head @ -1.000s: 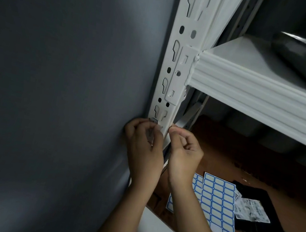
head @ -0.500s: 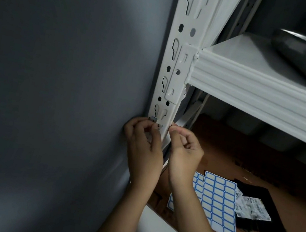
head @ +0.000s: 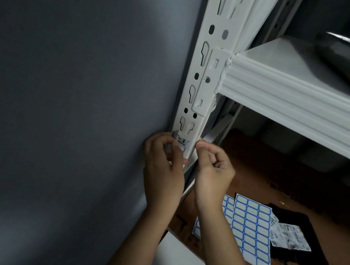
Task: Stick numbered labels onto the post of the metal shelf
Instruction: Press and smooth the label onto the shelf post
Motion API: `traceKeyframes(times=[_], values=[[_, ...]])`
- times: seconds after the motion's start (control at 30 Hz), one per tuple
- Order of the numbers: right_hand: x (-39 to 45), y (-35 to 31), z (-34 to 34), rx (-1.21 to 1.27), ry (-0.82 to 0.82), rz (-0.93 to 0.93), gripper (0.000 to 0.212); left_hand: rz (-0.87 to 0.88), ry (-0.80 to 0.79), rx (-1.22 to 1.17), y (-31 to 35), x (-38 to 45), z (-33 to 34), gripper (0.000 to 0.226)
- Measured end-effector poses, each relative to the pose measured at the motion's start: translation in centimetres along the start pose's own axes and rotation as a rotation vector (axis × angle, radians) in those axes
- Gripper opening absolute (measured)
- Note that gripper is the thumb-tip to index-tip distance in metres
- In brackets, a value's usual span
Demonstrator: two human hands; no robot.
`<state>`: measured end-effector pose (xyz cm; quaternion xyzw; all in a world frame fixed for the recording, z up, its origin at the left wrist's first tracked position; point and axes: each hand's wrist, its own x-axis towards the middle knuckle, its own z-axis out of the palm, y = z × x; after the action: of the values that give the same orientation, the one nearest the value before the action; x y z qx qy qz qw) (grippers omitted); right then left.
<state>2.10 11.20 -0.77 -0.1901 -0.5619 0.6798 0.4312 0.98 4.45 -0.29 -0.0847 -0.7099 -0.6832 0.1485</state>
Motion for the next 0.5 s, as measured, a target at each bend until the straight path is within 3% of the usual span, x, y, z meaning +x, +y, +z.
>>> traceKeyframes(times=[0.5], values=[[-0.11,0.29,-0.06,-0.022,0.000,-0.005,0.009,0.018,0.009,-0.015,0.34,-0.54,-0.60,0.007]])
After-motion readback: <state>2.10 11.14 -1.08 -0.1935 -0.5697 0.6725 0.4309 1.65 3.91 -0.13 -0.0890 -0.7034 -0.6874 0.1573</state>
